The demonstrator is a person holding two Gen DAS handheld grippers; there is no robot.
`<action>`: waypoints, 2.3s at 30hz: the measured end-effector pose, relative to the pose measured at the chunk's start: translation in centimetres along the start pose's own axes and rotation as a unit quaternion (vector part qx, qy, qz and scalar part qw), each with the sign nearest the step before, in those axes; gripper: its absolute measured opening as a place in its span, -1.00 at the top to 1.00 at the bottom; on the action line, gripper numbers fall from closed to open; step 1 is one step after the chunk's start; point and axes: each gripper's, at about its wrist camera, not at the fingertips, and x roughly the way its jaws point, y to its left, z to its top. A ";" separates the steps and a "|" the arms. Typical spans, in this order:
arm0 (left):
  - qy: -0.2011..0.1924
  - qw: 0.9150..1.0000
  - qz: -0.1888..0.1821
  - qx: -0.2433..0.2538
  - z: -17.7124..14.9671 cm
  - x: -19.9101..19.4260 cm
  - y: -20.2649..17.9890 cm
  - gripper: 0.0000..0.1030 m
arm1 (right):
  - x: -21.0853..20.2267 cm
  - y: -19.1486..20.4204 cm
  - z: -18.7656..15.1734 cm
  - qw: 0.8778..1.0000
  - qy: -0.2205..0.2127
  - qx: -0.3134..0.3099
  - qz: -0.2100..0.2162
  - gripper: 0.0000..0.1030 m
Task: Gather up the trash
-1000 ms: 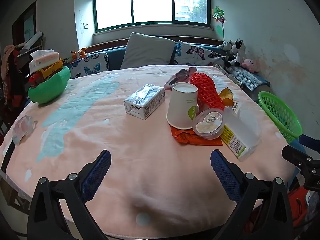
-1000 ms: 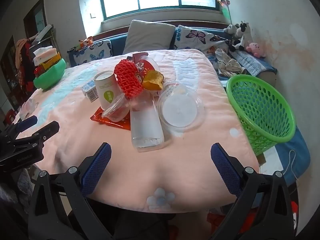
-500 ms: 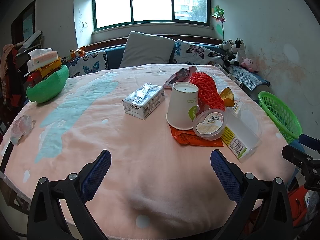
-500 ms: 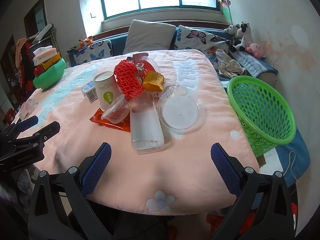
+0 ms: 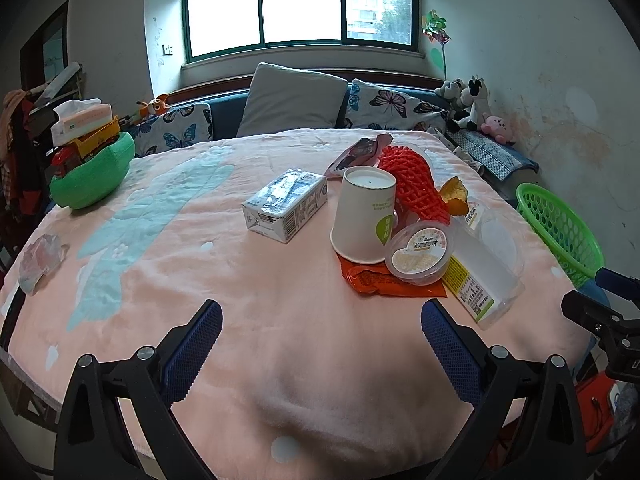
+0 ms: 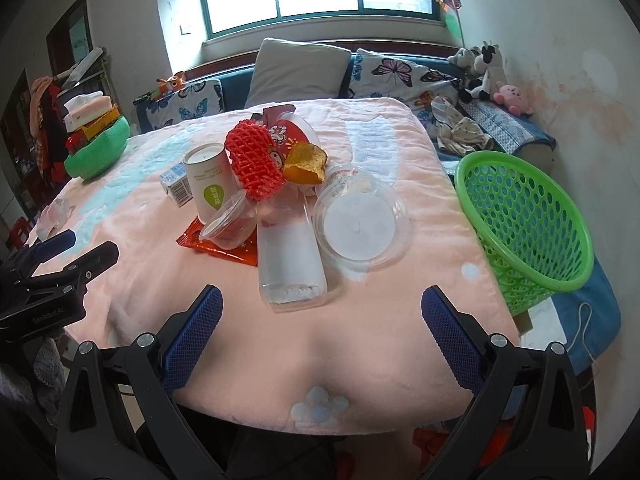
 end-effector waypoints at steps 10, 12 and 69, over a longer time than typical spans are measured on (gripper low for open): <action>0.002 1.000 0.000 0.000 0.7 0.3 -0.1 -0.88 | 0.5 -0.2 0.2 1.000 0.001 0.000 -0.001 -0.91; 0.003 1.000 -0.001 -0.001 0.7 0.3 0.0 -0.88 | 0.5 -0.3 0.2 1.000 0.001 -0.001 -0.001 -0.91; 0.022 1.000 0.017 -0.010 5.0 4.8 2.4 -0.88 | 6.5 1.9 9.7 0.993 -0.009 -0.083 0.083 -0.74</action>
